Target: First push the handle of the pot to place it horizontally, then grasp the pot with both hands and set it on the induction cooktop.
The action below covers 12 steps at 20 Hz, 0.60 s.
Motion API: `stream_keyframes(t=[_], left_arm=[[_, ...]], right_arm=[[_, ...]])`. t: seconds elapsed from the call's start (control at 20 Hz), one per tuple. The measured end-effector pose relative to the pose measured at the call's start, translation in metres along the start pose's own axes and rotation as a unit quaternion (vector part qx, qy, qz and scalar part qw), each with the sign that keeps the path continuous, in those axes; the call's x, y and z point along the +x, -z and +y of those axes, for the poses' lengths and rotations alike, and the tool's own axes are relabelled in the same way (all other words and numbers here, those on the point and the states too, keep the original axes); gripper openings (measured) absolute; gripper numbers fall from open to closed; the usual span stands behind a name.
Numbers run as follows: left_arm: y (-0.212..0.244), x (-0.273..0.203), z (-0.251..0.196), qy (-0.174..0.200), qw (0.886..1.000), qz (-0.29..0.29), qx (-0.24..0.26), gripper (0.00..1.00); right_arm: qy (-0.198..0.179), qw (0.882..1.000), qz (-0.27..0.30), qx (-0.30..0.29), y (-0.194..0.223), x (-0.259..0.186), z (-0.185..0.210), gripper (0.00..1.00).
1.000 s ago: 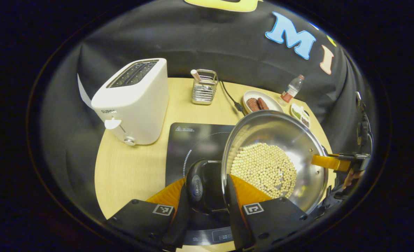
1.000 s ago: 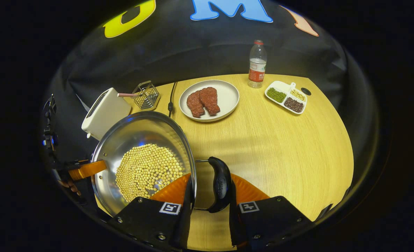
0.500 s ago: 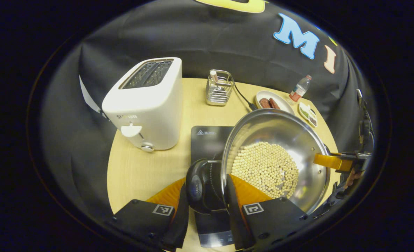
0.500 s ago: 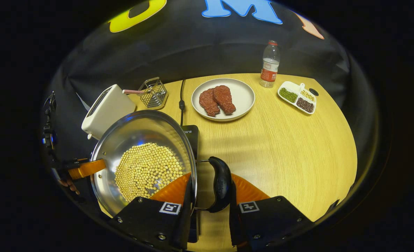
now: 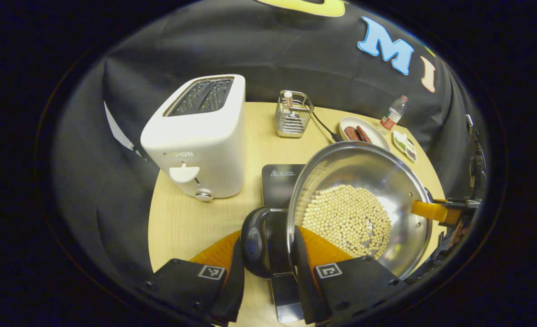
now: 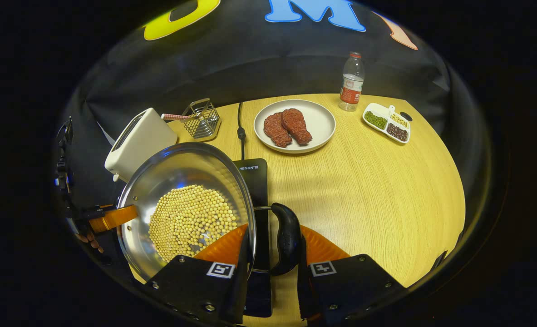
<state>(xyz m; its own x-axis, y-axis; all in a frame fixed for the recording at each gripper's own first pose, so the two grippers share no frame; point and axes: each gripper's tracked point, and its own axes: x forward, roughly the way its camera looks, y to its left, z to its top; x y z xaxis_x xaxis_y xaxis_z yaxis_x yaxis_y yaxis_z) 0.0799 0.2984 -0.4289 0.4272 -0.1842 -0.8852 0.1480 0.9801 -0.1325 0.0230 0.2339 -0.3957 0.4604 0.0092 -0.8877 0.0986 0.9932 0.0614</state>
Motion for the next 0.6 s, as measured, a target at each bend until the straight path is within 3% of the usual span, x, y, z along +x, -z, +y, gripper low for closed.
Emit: stream_keyframes(t=[0.15,0.4,0.5,0.6], left_arm=[[0.0,-0.001,0.0,0.001,1.0,-0.005,-0.003,0.55],[-0.006,-0.005,0.004,-0.009,0.999,-0.024,-0.019,0.64],[-0.011,-0.011,0.009,-0.02,0.998,-0.039,-0.042,0.74],[-0.016,-0.021,0.012,-0.032,0.996,-0.06,-0.057,0.87]], right_arm=[[-0.004,1.0,-0.009,0.005,0.0,0.003,0.0,0.46],[-0.027,0.999,-0.029,0.003,-0.005,0.008,0.003,0.5],[-0.022,0.999,-0.029,-0.012,-0.005,0.005,-0.004,0.59],[-0.031,0.999,-0.041,-0.011,-0.008,-0.001,-0.006,0.76]])
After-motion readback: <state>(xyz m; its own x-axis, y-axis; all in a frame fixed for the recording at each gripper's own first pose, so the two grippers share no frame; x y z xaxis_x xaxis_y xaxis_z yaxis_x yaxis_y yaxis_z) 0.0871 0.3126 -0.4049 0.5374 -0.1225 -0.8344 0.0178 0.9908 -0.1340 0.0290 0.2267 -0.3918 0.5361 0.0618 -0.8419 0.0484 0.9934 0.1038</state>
